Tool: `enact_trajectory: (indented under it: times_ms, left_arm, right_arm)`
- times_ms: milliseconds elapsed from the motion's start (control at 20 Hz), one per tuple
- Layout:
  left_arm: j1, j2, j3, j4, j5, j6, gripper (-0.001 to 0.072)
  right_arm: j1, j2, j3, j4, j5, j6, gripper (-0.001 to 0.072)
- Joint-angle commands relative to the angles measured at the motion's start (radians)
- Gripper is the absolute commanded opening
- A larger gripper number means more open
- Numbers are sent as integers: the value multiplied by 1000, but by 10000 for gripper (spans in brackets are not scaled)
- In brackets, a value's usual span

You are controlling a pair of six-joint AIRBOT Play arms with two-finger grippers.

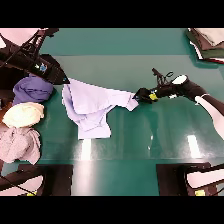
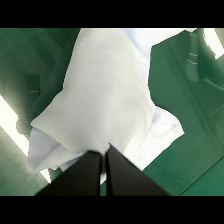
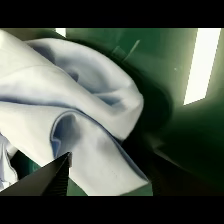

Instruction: Fold the shirts.

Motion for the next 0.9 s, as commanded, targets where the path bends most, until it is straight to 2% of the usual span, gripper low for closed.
enact_trajectory:
  times_ms: [0, 50, 100, 150, 200, 250, 400, 600, 750, 850]
  left_arm:
    - [1, 0, 0, -1, 1, 0, 24]
    - [1, 0, 0, -2, 1, 0, 24]
    - [1, 1, 0, -5, 1, -2, 24]
    - [1, 0, 0, -7, 0, -6, 23]
    - [1, 1, 0, -7, 0, -17, 24]
    - [1, 1, 0, -6, 1, -22, 23]
    - [1, 2, 51, 1, 0, -30, 23]
    - [1, 2, 346, -1, -7, -67, 23]
    - [1, 16, 589, -32, -18, -83, 23]
    - [1, 85, 597, -67, 24, -81, 23]
  right_arm:
    - [23, -32, 0, 36, -84, -23, 550]
    - [37, -32, -1, 37, -107, -23, 490]
    - [54, -32, 0, 37, -136, -23, 358]
    - [71, -32, 0, 37, -158, -23, 276]
    - [88, -32, 0, 36, -173, -30, 131]
    - [103, -24, 0, 34, -176, -63, 16]
    - [98, 97, 0, 26, -183, -128, 15]
    - [6, 409, 98, -51, -157, -126, 13]
    - [-50, 603, 279, -136, -108, -83, 13]
    - [-78, 689, 408, -204, -56, -23, 13]
